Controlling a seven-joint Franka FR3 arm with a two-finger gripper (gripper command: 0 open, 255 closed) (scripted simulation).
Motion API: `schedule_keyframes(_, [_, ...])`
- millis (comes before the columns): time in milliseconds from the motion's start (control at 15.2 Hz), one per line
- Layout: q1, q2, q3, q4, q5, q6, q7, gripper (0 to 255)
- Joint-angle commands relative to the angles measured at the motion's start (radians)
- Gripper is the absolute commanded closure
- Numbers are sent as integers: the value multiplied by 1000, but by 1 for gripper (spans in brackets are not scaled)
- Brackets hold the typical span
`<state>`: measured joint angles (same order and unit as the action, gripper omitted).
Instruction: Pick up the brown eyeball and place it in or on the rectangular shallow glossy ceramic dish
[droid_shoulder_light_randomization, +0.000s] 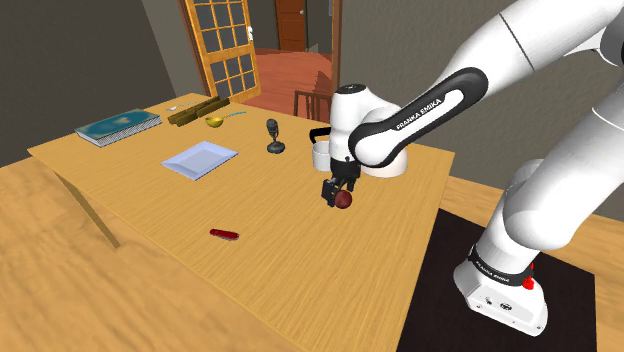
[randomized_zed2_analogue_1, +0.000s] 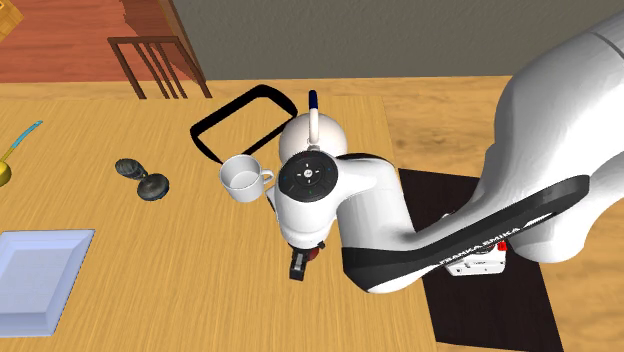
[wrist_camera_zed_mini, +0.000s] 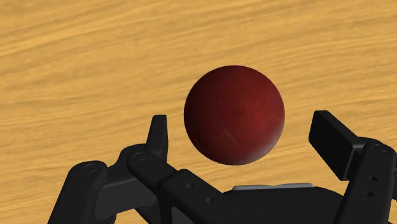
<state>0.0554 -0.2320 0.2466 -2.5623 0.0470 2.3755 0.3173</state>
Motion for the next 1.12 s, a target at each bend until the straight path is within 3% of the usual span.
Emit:
schedule_keyframes(0, [0, 10, 2, 1, -2, 10, 4, 0])
schedule_keyframes(396, [0, 10, 2, 1, -2, 10, 3, 0])
schedule_keyframes(462, [0, 10, 2, 1, -2, 10, 3, 255])
schedule_keyframes(1056, [0, 10, 2, 1, -3, 10, 4, 255])
